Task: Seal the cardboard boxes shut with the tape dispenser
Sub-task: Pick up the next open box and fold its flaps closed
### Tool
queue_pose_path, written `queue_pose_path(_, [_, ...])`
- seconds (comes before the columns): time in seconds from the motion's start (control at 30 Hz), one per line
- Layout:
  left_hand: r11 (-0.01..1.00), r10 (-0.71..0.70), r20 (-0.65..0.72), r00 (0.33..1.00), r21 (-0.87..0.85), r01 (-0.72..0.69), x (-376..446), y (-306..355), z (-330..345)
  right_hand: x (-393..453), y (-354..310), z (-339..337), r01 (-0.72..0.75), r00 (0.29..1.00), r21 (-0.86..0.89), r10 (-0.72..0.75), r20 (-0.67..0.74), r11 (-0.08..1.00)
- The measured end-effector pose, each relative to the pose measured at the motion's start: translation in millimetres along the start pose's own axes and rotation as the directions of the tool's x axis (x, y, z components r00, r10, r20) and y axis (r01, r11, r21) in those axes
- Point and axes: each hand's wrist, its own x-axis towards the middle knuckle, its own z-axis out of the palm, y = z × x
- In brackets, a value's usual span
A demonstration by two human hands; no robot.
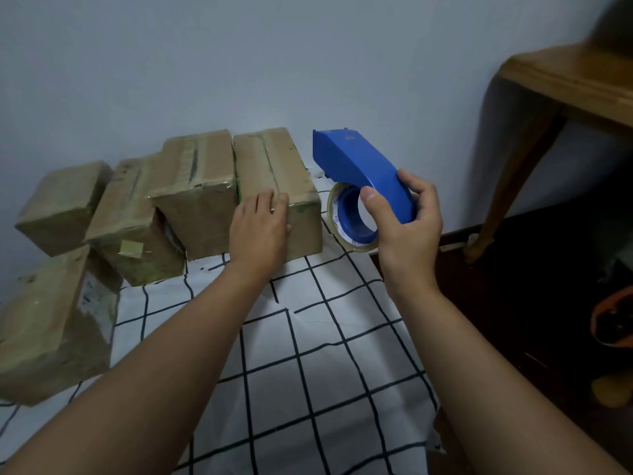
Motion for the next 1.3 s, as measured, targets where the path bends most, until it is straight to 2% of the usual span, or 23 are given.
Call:
queue_pose_path(0.13, [0.998,-0.056,0.012,0.998,-0.009,0.056,-7,7,-2,-7,0,3,-0.034,0.999,0.025,0.034,0.003,0.999])
queue_pose_path(0.23, [0.991,-0.08,0.049,0.996,-0.1,0.085,-9,9,-14,-16,-5,4,-0.049,0.999,0.037,0.048,0.018,0.998])
queue_pose_path(0.3, [0.971,-0.094,0.023,0.995,-0.219,0.097,-15,9,-27,-24,-12,4,-0.06,0.998,0.054,0.058,0.025,0.997])
queue_pose_path(0.37, [0.878,-0.176,-0.003,0.984,-0.453,0.155,-25,9,-44,-35,-20,4,-0.078,0.997,0.078,0.076,0.032,0.994])
queue_pose_path(0.4, [0.773,-0.257,0.04,0.966,-0.591,0.23,-32,8,-52,-41,-24,2,-0.093,0.995,0.09,0.09,0.039,0.992])
queue_pose_path(0.43, [0.608,-0.354,0.143,0.924,-0.716,0.343,-40,8,-61,-48,-30,1,-0.113,0.993,0.101,0.108,0.048,0.988])
queue_pose_path(0.47, [0.376,-0.427,0.295,0.855,-0.801,0.465,-48,8,-71,-56,-34,-1,-0.134,0.99,0.111,0.128,0.061,0.985])
queue_pose_path(0.5, [0.141,-0.447,0.461,0.767,-0.811,0.569,-57,6,-81,-64,-39,-4,-0.155,0.986,0.117,0.147,0.076,0.981])
queue_pose_path(0.53, [-0.024,-0.405,0.598,0.692,-0.763,0.645,-68,3,-92,-73,-43,-7,-0.178,0.981,0.117,0.167,0.093,0.977])
queue_pose_path(0.57, [-0.105,-0.334,0.689,0.643,-0.705,0.701,-80,-1,-102,-82,-47,-10,-0.2,0.976,0.112,0.187,0.114,0.973])
queue_pose_path(0.6, [-0.143,-0.261,0.745,0.614,-0.659,0.739,-92,-6,-111,-91,-51,-13,-0.221,0.969,0.109,0.205,0.14,0.969])
queue_pose_path(0.67, [-0.194,-0.153,0.794,0.589,-0.609,0.769,-115,-16,-130,-110,-59,-19,-0.266,0.948,0.115,0.238,0.213,0.957])
queue_pose_path(0.8, [-0.275,-0.066,0.817,0.572,-0.566,0.777,-155,-31,-164,-144,-71,-30,-0.291,0.89,0.06,0.247,0.384,0.955])
queue_pose_path(0.9, [-0.343,-0.049,0.799,0.599,-0.576,0.742,-181,-40,-182,-165,-80,-33,-0.277,0.859,0.029,0.234,0.456,0.961])
queue_pose_path(1.0, [-0.371,-0.081,0.77,0.633,-0.613,0.698,-202,-53,-190,-181,-86,-33,-0.254,0.833,0.02,0.208,0.513,0.967])
queue_pose_path(1.07, [-0.345,-0.097,0.753,0.65,-0.638,0.688,-212,-63,-195,-189,-89,-33,-0.237,0.803,0.006,0.193,0.564,0.971])
queue_pose_path(1.17, [-0.247,-0.078,0.729,0.68,-0.675,0.695,-224,-77,-200,-197,-95,-37,-0.17,0.726,-0.093,0.188,0.662,0.981])
queue_pose_path(1.23, [-0.162,-0.065,0.718,0.693,-0.693,0.703,-231,-84,-203,-199,-100,-39,-0.143,0.67,-0.167,0.219,0.71,0.976])
queue_pose_path(1.3, [-0.122,-0.065,0.721,0.69,-0.692,0.712,-236,-87,-206,-200,-106,-37,-0.142,0.611,-0.222,0.262,0.747,0.965])
